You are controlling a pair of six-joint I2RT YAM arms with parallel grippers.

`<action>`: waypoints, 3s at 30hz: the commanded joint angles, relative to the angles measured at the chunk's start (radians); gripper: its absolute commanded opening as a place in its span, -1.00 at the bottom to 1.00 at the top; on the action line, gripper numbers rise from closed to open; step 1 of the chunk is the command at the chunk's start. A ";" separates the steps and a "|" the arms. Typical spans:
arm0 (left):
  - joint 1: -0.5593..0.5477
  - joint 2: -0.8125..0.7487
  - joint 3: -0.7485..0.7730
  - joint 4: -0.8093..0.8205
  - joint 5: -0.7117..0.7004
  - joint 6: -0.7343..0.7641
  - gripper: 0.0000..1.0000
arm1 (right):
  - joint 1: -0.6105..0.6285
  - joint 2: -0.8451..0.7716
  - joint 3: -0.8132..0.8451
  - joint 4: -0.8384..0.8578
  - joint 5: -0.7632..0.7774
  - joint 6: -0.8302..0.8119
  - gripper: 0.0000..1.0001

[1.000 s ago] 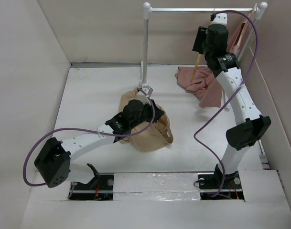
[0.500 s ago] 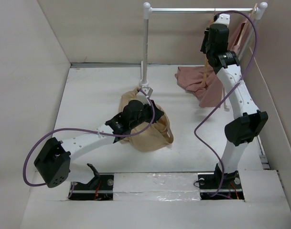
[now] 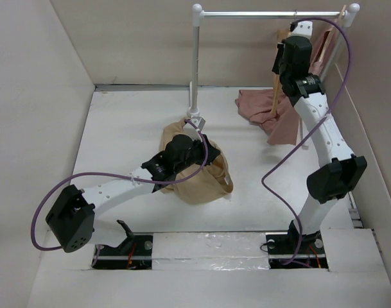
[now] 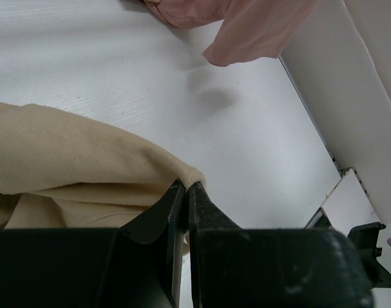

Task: Place the t-shirt on the hanger
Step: Pick up the hanger from the clothesline, then place the T-shirt on the hanger.

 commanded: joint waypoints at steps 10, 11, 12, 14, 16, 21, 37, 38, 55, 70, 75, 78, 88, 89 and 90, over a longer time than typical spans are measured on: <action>-0.005 -0.034 0.017 0.042 -0.007 0.009 -1.00 | -0.044 -0.279 -0.165 0.246 -0.147 -0.042 -1.00; -0.005 -0.038 0.013 0.045 -0.007 0.009 -1.00 | -0.058 -0.290 -0.188 0.260 -0.176 -0.039 -1.00; -0.005 -0.041 0.008 0.059 -0.007 0.006 -1.00 | -0.058 -0.297 -0.228 0.283 -0.195 -0.031 -1.00; -0.005 -0.038 0.010 0.054 -0.007 0.006 -1.00 | -0.082 -0.313 -0.251 0.276 -0.225 -0.016 -1.00; -0.005 -0.041 0.020 0.038 -0.007 0.008 -1.00 | -0.091 -0.327 -0.288 0.268 -0.235 -0.005 -1.00; 0.004 -0.055 0.039 0.041 -0.046 0.012 -1.00 | -0.092 -0.432 -0.454 0.308 -0.305 0.047 -1.00; 0.099 0.035 0.097 0.119 -0.072 0.029 -1.00 | 0.137 -0.905 -0.906 0.271 -0.517 0.110 -1.00; 0.117 0.045 0.120 0.117 -0.070 0.034 -1.00 | 0.154 -0.978 -0.929 0.247 -0.487 0.110 -1.00; 0.271 0.223 0.344 0.080 0.075 0.070 -1.00 | 0.255 -1.345 -0.975 -0.240 -0.696 0.156 -1.00; 0.228 0.121 0.293 0.013 0.036 0.081 -1.00 | 0.255 -1.293 -1.101 -0.100 -0.658 0.132 -1.00; 0.228 0.086 0.266 -0.013 0.014 0.084 -1.00 | 0.255 -1.314 -1.072 -0.091 -0.621 0.135 -1.00; 0.228 0.085 0.283 -0.045 0.017 0.089 -1.00 | 0.255 -1.321 -1.066 -0.074 -0.629 0.147 -1.00; 0.228 0.054 0.267 -0.064 -0.007 0.094 -1.00 | 0.255 -1.322 -0.999 -0.079 -0.600 0.125 -1.00; 0.228 0.057 0.286 -0.076 -0.007 0.097 -1.00 | 0.255 -1.322 -0.997 -0.085 -0.594 0.124 -1.00; 0.228 0.057 0.287 -0.087 -0.007 0.101 -1.00 | 0.255 -1.325 -0.994 -0.086 -0.579 0.122 -1.00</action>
